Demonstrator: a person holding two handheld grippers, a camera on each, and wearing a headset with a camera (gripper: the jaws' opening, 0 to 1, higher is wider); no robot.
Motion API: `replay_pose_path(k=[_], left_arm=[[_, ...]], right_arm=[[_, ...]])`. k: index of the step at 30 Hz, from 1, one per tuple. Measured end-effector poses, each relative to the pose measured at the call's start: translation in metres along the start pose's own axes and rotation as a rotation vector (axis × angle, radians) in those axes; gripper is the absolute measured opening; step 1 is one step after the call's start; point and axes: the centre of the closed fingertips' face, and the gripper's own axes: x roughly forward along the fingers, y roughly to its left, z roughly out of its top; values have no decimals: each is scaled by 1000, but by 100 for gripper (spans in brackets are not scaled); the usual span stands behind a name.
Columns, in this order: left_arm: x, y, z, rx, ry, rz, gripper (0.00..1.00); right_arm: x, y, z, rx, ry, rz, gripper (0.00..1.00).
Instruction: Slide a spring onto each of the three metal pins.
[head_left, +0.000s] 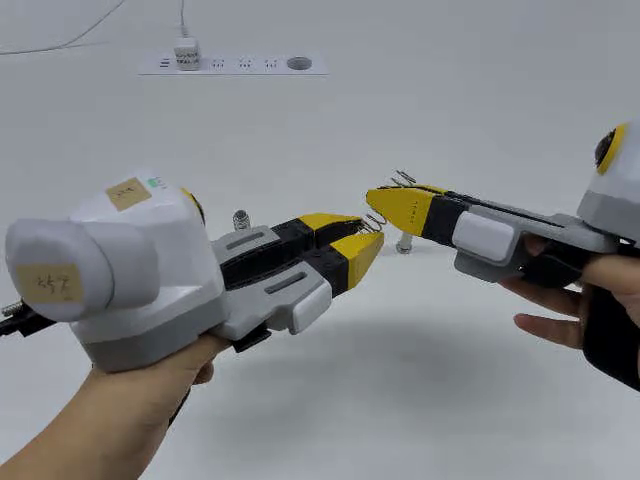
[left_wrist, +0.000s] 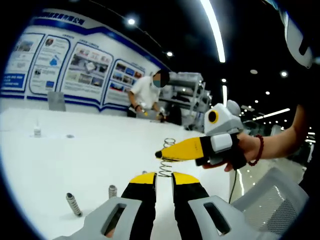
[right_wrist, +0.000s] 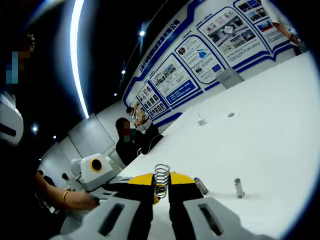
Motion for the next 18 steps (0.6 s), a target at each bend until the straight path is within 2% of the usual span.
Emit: replay_pose_path(k=[4,6,11,18], left_arm=[[-2,5,-8,55,46,31,15],[-4,6,-11,62,59,38,16],[-12,15,-22,129,115,86,22],[-21,20,-32,155,154,115,25]], right_arm=[[-1,-5,2,-7,-7,-23,11],[-2,-8,3,-15,-13,-37,11],[-7,-22,10,-49,-34,-97,11],[-13,-37,15,-116,-35,-154,12]])
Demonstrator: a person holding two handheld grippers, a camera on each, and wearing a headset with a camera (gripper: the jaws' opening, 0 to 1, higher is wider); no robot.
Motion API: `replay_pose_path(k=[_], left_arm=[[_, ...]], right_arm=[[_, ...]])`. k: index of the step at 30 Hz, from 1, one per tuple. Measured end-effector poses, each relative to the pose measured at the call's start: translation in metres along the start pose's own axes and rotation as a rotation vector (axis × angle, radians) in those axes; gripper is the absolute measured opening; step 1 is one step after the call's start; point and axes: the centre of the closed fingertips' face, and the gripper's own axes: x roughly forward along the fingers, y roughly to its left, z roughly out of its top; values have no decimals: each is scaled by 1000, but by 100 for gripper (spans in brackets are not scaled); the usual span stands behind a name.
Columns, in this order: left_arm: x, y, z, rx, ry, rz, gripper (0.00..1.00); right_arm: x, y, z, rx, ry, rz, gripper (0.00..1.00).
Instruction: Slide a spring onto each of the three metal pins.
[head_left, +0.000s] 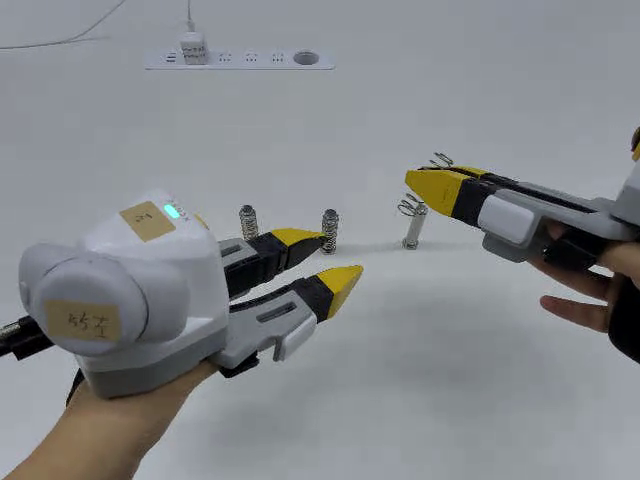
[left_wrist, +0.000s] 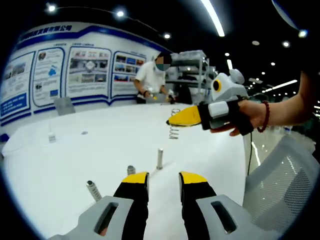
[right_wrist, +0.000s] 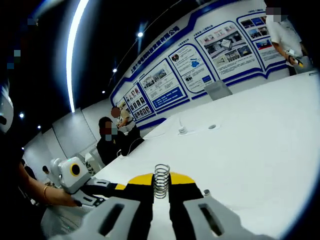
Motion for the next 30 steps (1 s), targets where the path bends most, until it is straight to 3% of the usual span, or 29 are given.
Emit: replay_pose_path(k=[11,30], left_arm=[[-14,19,-13,-8,34,71,33],[-25,40,-21,-35,54,151,50]], right_arm=[[2,-23,1,-112,3,-85,12],[14,-55,-2,-177,13,-170,12]])
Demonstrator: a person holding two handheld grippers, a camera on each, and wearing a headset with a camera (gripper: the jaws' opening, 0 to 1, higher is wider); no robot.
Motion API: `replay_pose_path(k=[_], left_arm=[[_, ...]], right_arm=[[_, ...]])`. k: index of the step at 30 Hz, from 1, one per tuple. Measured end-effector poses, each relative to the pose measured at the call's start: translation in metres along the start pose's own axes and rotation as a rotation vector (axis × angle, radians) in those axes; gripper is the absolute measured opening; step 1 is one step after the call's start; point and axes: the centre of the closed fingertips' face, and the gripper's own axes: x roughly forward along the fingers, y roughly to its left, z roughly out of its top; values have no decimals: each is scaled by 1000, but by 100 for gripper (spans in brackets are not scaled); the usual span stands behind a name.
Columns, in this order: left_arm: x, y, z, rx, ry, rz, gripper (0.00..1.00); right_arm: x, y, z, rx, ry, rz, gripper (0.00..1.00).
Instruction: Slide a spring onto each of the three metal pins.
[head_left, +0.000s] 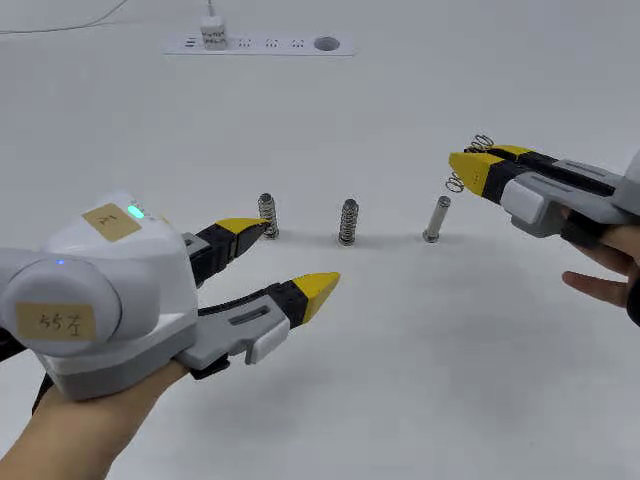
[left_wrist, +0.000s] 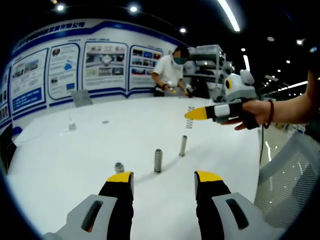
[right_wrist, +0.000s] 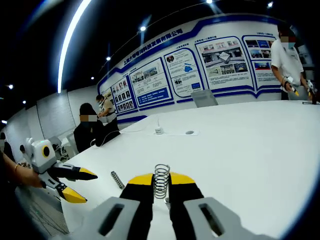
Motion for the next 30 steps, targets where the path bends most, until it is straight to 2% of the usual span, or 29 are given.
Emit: replay_pose_path(k=[5,14,22,30], left_arm=[[-1,5,-2,-9,4,20,54],[-2,14,-7,-27,13,52,61],[-1,16,-10,-38,19,62,67],[-2,16,-10,-45,15,65,68]], right_arm=[[5,-3,-4,-11,8,-4,12],[9,-6,-13,-73,31,-21,12],[10,-7,-20,-90,42,-27,12],[12,-4,-20,-115,39,-25,12]])
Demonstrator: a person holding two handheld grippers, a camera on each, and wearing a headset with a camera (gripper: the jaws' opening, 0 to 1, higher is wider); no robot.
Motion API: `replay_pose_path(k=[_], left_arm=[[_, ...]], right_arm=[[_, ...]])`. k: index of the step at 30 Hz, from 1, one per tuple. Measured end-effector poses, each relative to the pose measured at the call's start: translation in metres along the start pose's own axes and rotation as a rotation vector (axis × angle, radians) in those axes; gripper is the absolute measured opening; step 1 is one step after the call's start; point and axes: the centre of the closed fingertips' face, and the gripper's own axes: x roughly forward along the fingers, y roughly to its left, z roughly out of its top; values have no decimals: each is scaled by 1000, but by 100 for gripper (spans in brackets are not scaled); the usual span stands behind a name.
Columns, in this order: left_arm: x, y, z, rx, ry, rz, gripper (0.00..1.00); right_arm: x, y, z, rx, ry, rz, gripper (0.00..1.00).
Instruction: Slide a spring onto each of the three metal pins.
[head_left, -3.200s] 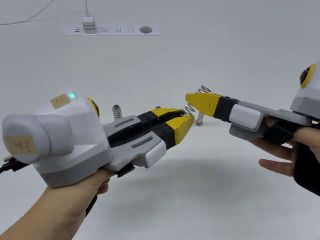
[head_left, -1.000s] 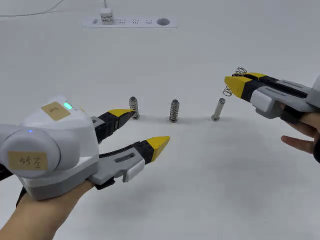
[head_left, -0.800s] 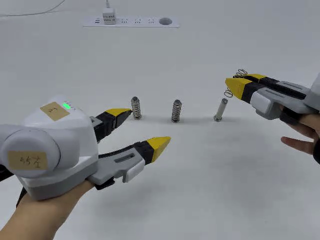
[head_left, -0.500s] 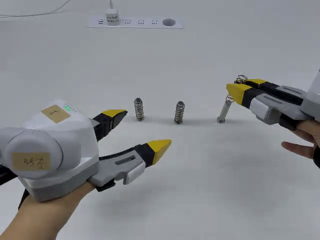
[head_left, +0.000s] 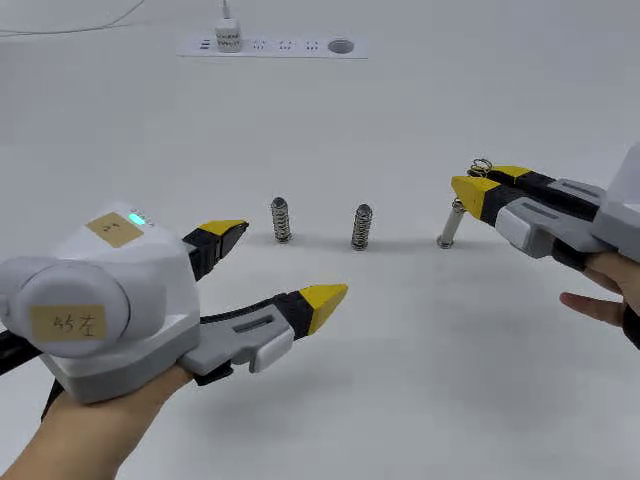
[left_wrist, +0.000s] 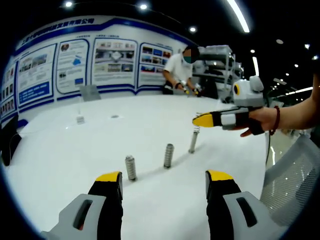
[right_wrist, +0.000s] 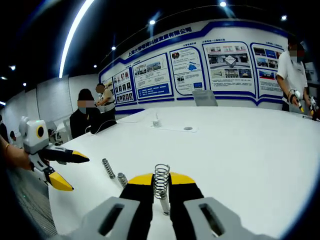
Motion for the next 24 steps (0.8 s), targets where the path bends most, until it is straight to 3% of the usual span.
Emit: replay_pose_path(k=[6,24], left_arm=[[0,-1,1,0,-2,-3,68],[0,-2,2,-3,-7,-8,67]], right_arm=[[0,0,0,-52,5,-13,12],[3,1,-13,-60,44,-18,12]])
